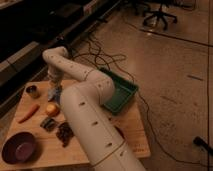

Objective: Place towel in red bowl

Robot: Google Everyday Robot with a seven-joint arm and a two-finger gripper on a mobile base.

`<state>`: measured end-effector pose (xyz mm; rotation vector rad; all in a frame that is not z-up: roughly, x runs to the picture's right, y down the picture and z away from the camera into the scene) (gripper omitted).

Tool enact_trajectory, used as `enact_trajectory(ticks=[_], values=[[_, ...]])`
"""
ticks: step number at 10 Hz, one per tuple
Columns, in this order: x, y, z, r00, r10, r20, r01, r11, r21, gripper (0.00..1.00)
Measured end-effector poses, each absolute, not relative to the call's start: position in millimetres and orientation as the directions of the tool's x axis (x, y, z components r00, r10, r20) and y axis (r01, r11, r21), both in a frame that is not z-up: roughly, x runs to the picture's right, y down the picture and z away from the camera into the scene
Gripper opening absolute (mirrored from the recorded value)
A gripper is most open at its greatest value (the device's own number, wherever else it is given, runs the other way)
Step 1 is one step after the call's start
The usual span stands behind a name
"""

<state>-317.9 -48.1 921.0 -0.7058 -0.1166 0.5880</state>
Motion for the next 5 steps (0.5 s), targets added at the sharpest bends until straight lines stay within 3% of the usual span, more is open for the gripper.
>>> enact_trajectory(ticks=[5], values=[[-271.6,-115.0,819.2,0.799,0.600,-0.031,-0.485,0.614,-0.623,0.00]])
